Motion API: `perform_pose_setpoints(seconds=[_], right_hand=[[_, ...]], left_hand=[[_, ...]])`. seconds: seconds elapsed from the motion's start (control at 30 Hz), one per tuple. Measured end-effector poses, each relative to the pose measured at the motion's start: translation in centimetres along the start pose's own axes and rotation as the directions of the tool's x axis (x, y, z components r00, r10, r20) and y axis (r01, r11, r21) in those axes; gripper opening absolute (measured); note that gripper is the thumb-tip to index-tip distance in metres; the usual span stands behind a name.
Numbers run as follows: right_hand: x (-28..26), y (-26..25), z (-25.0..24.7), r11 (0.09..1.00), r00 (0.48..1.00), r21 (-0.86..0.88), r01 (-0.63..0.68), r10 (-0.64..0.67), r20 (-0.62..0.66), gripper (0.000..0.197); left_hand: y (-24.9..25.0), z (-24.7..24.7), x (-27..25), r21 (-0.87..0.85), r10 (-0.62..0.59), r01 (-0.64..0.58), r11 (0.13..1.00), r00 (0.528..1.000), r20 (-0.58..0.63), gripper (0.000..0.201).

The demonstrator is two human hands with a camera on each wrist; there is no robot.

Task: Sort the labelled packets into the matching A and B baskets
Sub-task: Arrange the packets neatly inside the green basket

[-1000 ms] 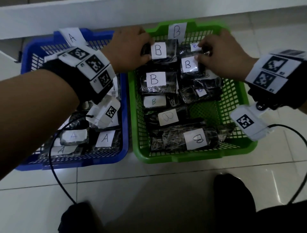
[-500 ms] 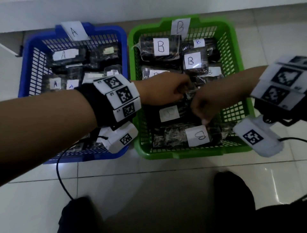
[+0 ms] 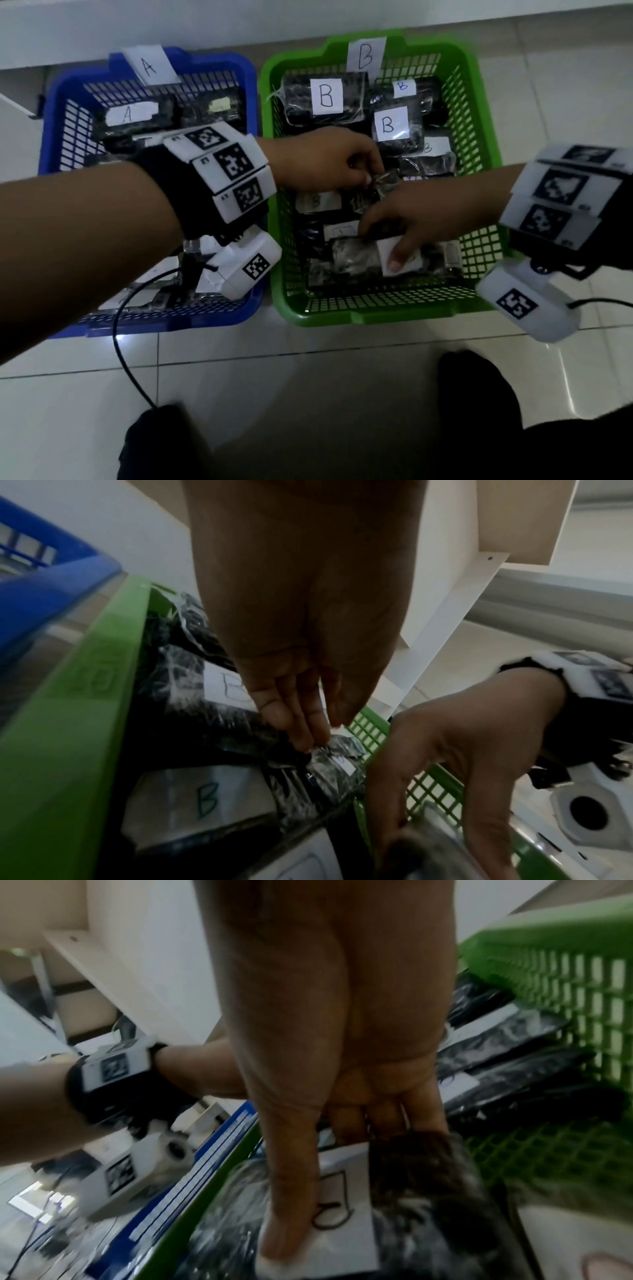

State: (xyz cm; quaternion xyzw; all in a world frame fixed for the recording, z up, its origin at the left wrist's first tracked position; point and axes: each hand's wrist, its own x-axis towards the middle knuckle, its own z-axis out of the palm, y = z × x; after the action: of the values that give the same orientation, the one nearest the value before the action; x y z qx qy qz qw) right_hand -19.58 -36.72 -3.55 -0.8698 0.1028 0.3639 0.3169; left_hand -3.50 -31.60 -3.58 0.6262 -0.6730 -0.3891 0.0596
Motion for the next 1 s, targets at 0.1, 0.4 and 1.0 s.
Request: perform_pose_setpoints(seconds=[0.1, 0.4, 1.0], right_hand=[[-0.9, 1.4, -1.8, 0.966, 0.997, 0.247, -0.077, 0.081, -0.007, 0.039], [-6.1, 6.3, -6.7, 0.719, 0.987, 0.683, -0.126, 0.157, 0.017, 0.089], [-4.5, 7.3, -4.4, 0.503, 0.905, 0.864, 0.004, 0.366, -0.218, 0.089]], left_hand=[[0.2, -1.0, -0.3, -0.095, -0.036, 0.038, 0.995, 0.999, 0.021, 0.023], [0.7, -1.0, -0.9, -0.188, -0.146, 0.2, 0.962, 0.953, 0.264, 0.025], [0.5, 3.7, -2.1, 0.488, -0.066, -0.185, 0.853, 0.889, 0.453, 0.035]])
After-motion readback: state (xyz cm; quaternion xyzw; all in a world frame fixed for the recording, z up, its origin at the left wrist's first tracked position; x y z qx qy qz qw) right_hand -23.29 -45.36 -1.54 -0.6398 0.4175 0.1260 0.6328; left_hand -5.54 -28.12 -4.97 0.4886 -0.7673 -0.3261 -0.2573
